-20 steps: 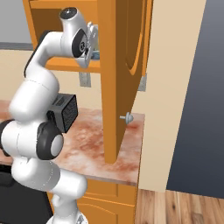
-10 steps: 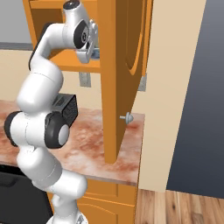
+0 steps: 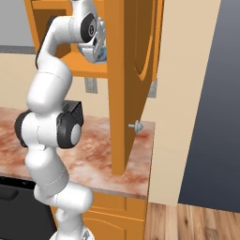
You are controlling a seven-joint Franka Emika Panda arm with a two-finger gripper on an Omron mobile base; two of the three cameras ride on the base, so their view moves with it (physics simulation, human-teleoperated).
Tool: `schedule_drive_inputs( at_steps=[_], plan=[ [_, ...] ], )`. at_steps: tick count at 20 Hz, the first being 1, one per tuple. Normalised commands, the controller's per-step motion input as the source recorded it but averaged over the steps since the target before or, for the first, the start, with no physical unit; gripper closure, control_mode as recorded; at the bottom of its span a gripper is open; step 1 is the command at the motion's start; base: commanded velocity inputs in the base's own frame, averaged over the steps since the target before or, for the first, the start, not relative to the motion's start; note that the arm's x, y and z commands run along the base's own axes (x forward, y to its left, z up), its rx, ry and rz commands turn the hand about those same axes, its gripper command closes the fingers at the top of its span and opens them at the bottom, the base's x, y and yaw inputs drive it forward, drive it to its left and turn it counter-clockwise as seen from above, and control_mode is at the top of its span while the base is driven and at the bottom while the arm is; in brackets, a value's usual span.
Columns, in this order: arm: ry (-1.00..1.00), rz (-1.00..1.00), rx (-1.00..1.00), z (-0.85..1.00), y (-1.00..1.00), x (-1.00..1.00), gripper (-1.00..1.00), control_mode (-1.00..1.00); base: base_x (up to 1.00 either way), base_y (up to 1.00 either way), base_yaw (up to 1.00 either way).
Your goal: Pick up the bowls on the counter and stack them on top of one another in the open cabinet. Place the smaller bowl on top of the larger bowl.
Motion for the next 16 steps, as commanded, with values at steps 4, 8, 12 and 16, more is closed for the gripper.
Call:
schedule_drive_inputs(
  at_steps=[4, 8, 12, 16],
  plan=[
    [0.0, 0.0, 0.0, 0.0, 0.0, 0.0, -1.0, -1.0, 0.0, 0.0, 0.0],
    [0.0, 0.0, 0.0, 0.02, -0.01, -0.09, -1.0, -1.0, 0.0, 0.0, 0.0],
    [-0.03, 0.0, 0.0, 0.02, -0.08, -0.38, -1.0, -1.0, 0.0, 0.0, 0.0],
    [-0.07, 0.0, 0.0, 0.0, -0.11, -0.47, -1.0, -1.0, 0.0, 0.0, 0.0]
  ],
)
